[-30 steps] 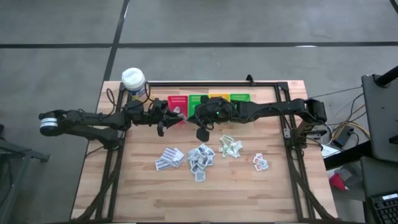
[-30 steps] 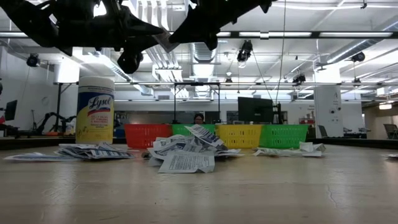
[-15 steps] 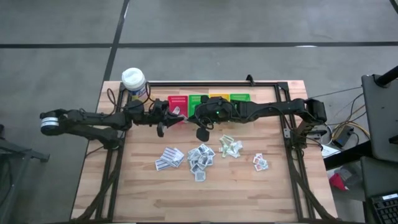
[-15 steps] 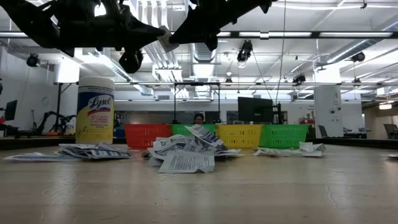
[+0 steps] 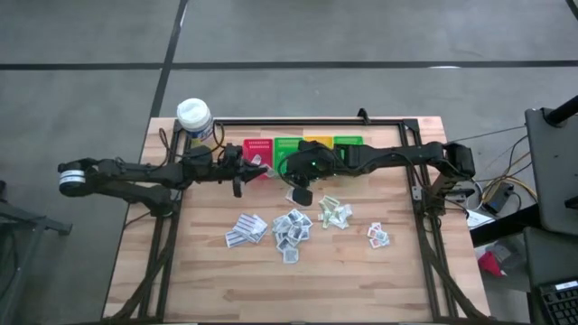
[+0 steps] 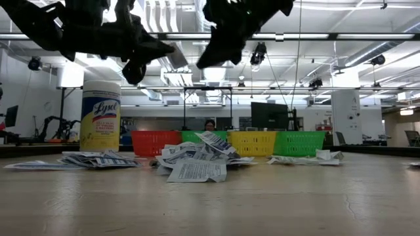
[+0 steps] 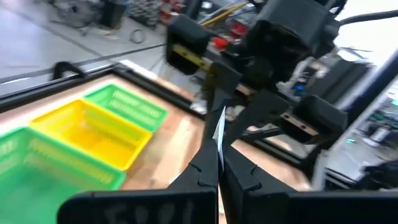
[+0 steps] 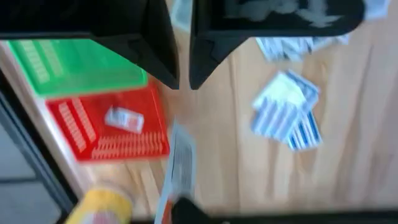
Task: Pick & Place First Aid Supplies
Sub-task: Put the ointment pack into the red bin
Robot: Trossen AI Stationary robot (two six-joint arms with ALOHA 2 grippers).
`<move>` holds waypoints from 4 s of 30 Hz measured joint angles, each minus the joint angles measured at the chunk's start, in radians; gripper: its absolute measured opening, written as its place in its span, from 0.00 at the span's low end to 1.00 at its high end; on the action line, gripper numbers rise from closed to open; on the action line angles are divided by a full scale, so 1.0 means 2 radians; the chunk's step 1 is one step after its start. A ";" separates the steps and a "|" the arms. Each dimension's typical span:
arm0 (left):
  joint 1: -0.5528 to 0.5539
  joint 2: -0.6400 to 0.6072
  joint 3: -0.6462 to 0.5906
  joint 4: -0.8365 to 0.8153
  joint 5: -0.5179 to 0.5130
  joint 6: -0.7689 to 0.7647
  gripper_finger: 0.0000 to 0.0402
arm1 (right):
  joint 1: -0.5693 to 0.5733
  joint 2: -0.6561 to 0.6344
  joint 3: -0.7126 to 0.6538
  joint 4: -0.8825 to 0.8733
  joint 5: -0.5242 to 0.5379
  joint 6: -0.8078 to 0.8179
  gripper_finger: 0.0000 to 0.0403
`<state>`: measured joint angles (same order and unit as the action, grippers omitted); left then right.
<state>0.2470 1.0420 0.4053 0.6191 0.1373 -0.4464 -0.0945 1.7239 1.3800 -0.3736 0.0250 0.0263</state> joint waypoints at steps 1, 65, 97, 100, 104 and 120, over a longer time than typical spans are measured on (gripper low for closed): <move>0.000 0.000 0.000 -0.006 -0.010 0.000 0.00 | -0.002 -0.001 0.000 -0.013 0.000 -0.001 0.13; 0.187 0.286 0.295 -0.549 -0.012 -0.023 0.01 | -0.044 -0.377 -0.282 -0.015 0.001 0.092 0.16; 0.170 0.181 0.300 -0.542 0.021 0.019 0.43 | -0.044 -0.377 -0.282 -0.039 0.000 0.089 0.16; 0.154 0.151 0.299 -0.541 0.023 0.047 0.43 | -0.044 -0.377 -0.282 -0.077 -0.001 0.089 0.16; 0.127 0.114 0.291 -0.525 0.019 0.085 0.43 | -0.043 -0.377 -0.282 -0.130 -0.032 0.088 0.18; 0.087 -0.020 0.168 -0.376 -0.002 0.103 0.43 | 0.064 -0.377 -0.283 -0.283 -0.148 0.159 0.13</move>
<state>0.4213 1.0025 0.7406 -0.1324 0.1335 -0.2397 0.0331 0.9703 0.8146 -0.9401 -0.2707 0.3449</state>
